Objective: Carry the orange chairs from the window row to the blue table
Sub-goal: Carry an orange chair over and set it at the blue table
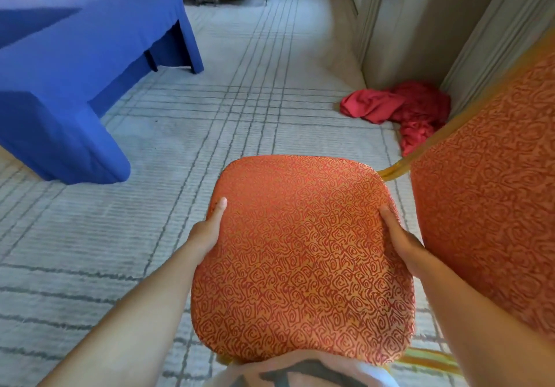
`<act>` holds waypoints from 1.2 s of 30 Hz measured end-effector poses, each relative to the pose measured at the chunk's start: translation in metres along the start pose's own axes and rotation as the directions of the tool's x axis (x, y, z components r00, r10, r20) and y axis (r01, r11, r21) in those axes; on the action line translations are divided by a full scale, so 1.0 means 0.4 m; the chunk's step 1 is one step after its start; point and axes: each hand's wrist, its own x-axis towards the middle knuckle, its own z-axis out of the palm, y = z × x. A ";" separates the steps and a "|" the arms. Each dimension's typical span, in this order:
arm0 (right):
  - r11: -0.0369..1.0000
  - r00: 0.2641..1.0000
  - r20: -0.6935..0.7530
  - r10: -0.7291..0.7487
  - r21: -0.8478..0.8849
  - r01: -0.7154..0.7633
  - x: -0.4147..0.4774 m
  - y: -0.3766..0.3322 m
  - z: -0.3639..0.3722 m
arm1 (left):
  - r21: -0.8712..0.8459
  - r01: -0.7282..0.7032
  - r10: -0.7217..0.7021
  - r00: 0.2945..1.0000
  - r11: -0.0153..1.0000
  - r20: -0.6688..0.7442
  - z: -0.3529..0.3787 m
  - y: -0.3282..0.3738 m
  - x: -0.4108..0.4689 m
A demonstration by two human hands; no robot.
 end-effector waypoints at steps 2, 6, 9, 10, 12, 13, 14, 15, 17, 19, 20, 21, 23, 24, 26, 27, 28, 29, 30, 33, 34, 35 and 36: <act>1.000 1.000 0.011 0.008 0.005 -0.008 0.079 -0.090 -0.007 | -0.013 0.012 -0.012 1.000 1.000 -0.006 0.017 0.080 0.078; 0.999 0.998 0.061 0.021 0.026 -0.022 0.230 -0.239 -0.008 | -0.045 0.009 -0.011 0.999 0.999 -0.031 0.054 0.199 0.202; 1.000 0.997 0.072 0.015 0.023 -0.017 0.341 -0.314 0.005 | -0.048 -0.002 -0.001 0.998 0.999 -0.056 0.063 0.280 0.285; 0.999 0.996 0.087 0.018 0.029 -0.020 0.368 -0.337 0.013 | -0.046 0.008 -0.011 0.998 0.999 -0.062 0.062 0.308 0.306; 0.999 0.993 0.111 0.030 0.032 -0.034 0.417 -0.391 0.033 | -0.038 0.014 -0.016 0.998 0.999 -0.060 0.061 0.356 0.366; 0.999 0.993 0.113 0.026 0.034 -0.030 0.448 -0.411 0.044 | -0.032 0.015 -0.016 0.998 0.999 -0.054 0.060 0.376 0.402; 0.999 0.993 0.112 0.032 0.035 -0.036 0.474 -0.438 0.055 | -0.034 0.019 -0.020 0.999 0.999 -0.042 0.057 0.404 0.431; 0.998 0.992 0.116 0.040 0.036 -0.045 0.500 -0.451 0.064 | -0.033 0.019 -0.020 0.999 0.999 -0.037 0.059 0.415 0.458; 0.998 0.993 0.103 0.056 0.037 -0.060 0.587 -0.507 0.099 | -0.035 0.014 -0.016 0.999 0.999 -0.039 0.056 0.465 0.552; 0.997 0.994 0.091 0.060 0.033 -0.063 0.656 -0.552 0.128 | -0.022 -0.012 0.011 0.999 1.000 -0.032 0.050 0.514 0.624; 0.996 0.994 0.080 0.079 0.026 -0.081 0.690 -0.581 0.151 | -0.016 -0.016 0.015 1.000 1.000 -0.026 0.042 0.539 0.671; 0.996 0.994 0.077 0.081 0.034 -0.084 0.726 -0.620 0.177 | -0.022 -0.019 0.018 0.999 1.000 -0.026 0.029 0.577 0.721; 0.996 0.995 0.068 0.073 0.049 -0.076 0.792 -0.694 0.226 | -0.011 -0.029 0.029 0.999 1.000 -0.022 -0.003 0.656 0.816; 0.995 0.995 0.064 0.077 0.056 -0.081 0.820 -0.738 0.250 | 0.000 -0.029 0.029 0.999 1.000 -0.019 -0.022 0.695 0.864; 0.994 0.996 0.056 0.075 0.082 -0.079 0.884 -0.827 0.291 | 0.019 -0.047 0.048 0.998 0.999 -0.028 -0.052 0.781 0.957; 0.994 0.996 0.045 0.073 0.084 -0.077 0.910 -0.872 0.306 | 0.026 -0.058 0.059 0.998 0.998 -0.031 -0.064 0.821 0.996; 0.994 0.997 0.030 0.067 0.084 -0.069 0.931 -0.919 0.320 | 0.018 -0.068 0.068 0.997 0.998 -0.028 -0.076 0.859 1.036; 0.995 0.998 0.015 0.054 0.082 -0.055 0.952 -0.964 0.332 | 0.013 -0.077 0.077 0.997 0.997 -0.026 -0.089 0.897 1.074; 0.996 0.999 -0.003 0.043 0.079 -0.043 0.972 -1.006 0.346 | 0.005 -0.079 0.079 0.997 0.997 -0.021 -0.101 0.933 1.110; 0.996 1.000 -0.014 0.004 0.086 -0.003 1.028 -1.130 0.385 | 0.000 -0.070 0.070 0.997 0.998 -0.009 -0.124 1.033 1.217; 0.997 1.000 -0.009 0.005 0.080 -0.004 1.042 -1.159 0.397 | -0.001 -0.063 0.063 0.998 0.998 0.001 -0.124 1.052 1.251; 0.997 1.000 0.000 0.006 0.074 -0.006 1.068 -1.188 0.410 | -0.006 -0.056 0.056 0.998 0.998 0.016 -0.121 1.073 1.282; 0.997 1.000 0.010 0.014 0.072 -0.015 1.094 -1.211 0.422 | -0.005 -0.045 0.045 0.998 0.999 0.032 -0.116 1.089 1.310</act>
